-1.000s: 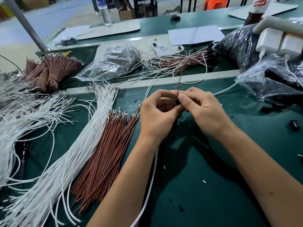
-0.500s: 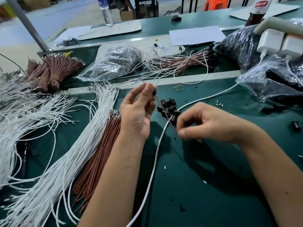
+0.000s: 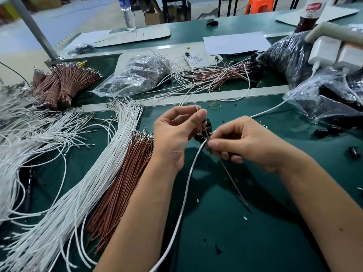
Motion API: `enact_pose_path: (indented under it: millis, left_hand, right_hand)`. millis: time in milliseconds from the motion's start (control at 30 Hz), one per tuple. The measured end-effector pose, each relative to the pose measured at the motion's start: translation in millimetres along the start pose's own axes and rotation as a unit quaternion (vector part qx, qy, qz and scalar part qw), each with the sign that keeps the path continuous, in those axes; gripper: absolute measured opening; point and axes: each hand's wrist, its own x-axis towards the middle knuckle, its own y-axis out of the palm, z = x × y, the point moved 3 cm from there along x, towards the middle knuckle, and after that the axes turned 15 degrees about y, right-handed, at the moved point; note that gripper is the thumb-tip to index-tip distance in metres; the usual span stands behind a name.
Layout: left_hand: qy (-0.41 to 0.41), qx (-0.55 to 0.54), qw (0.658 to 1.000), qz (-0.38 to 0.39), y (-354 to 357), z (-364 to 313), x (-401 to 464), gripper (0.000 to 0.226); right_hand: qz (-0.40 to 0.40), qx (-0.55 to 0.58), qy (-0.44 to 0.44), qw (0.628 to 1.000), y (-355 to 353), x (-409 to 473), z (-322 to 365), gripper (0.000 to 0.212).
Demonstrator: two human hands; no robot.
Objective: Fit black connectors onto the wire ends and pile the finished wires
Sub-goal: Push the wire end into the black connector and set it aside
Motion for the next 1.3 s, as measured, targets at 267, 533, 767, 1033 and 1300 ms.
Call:
enact_pose_path:
  millis: [267,533,767,1033,1300]
  left_hand:
    - [0.05,0.052,0.995,0.071,4,4,-1,0.026]
    - [0.049,0.066,0.995,0.052,4,4,-1,0.033]
    - [0.033,0.051,0.997,0.044,4,5,-2,0.024]
    - [0.027,0.051,0.998,0.041,5,3,-3,0.018]
    - [-0.015,-0.001,0.999,0.029,4,-2,-3,0.018]
  right_hand:
    - [-0.097,0.058,-0.048,0.992,-3,4,0,0.014]
    - [-0.085,0.049,-0.051,0.994,-6,5,-1,0.01]
    - [-0.097,-0.036,-0.073,0.992,-6,2,3,0.016]
    - [-0.073,-0.004,-0.065,0.995,7,5,4,0.022]
    - [-0.153,0.003,-0.131,0.979,4,6,5,0.017]
